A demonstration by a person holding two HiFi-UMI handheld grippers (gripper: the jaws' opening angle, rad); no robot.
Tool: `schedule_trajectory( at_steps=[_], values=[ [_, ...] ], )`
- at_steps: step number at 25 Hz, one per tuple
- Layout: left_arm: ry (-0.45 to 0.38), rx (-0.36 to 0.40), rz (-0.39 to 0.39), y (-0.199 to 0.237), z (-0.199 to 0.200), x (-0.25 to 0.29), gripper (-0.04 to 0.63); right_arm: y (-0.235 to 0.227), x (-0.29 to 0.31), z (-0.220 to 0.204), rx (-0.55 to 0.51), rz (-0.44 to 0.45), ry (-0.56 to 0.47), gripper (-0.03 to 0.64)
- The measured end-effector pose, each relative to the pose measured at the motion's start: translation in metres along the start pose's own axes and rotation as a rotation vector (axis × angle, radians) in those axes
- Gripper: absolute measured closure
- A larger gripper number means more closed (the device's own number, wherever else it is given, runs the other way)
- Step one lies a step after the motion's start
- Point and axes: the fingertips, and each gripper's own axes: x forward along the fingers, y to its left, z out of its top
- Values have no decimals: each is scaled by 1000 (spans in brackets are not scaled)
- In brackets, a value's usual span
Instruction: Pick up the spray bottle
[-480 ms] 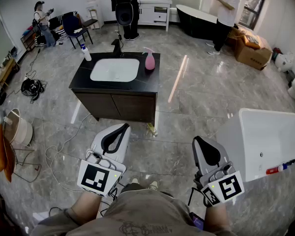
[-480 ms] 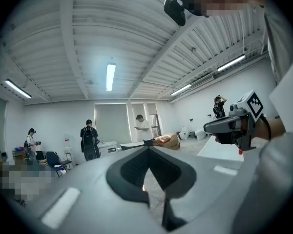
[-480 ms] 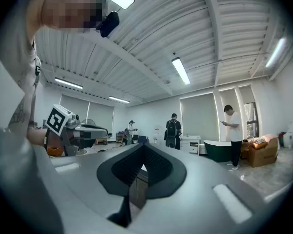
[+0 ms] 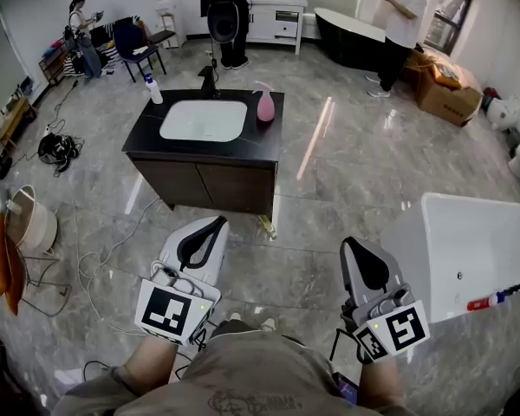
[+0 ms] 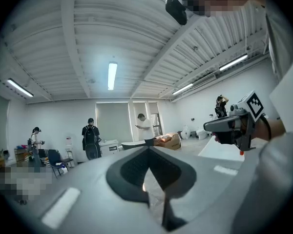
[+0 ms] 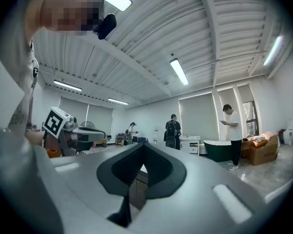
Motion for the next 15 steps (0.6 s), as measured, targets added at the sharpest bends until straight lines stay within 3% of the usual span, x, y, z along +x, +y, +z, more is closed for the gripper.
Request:
schedule_trajectory(
  at_steps=[10, 12, 15],
  values=[
    [10, -2, 7, -12, -8, 10, 578, -5, -6, -19, -10, 13, 51, 589],
    [26, 13, 16, -13, -13, 14, 434, -7, -7, -22, -9, 11, 63, 589],
    [45, 3, 41, -9, -16, 17, 357, -11, -7, -22, -6, 2, 64, 589]
  ],
)
